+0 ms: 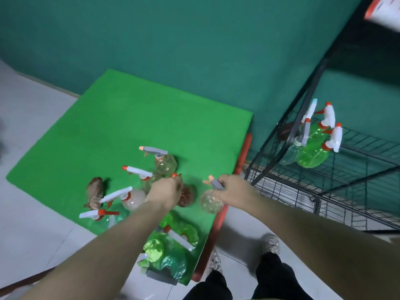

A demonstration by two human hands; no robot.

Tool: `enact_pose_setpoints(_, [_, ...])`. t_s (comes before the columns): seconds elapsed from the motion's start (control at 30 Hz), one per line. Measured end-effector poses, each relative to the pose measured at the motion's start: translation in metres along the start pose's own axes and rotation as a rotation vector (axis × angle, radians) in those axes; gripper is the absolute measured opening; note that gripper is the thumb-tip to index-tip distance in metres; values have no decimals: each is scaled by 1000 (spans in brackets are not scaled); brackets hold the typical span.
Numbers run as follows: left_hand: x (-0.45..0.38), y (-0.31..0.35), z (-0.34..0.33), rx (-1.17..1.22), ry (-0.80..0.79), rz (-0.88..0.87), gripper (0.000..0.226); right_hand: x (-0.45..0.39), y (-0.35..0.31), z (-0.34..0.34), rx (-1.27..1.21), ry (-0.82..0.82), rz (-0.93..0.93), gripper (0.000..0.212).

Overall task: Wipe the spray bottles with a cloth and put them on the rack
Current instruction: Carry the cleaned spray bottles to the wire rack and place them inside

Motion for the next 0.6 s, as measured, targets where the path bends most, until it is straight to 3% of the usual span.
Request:
enact_pose_setpoints(0.17, [-2,70,32,-7,5,-246,33,36,41,67,-106,97,-108,30])
enact_pose_setpoints(0.33, [5,174,73,6,70,-493,30,85,91,134,-199,274,-197,23])
enact_pose_setpoints(0.6, [-3,308,83,32,152,-724,23,137,181,205,-301,423,-326,17])
Point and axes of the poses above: each hand's wrist, its own x-axis away from the middle knuckle, its own z-axis out of the back of the hand, y = z × x, the point moved 6 cm from there along -x, towards the middle knuckle, and after that the axes turned 12 degrees about -z, right-handed, at the moved point
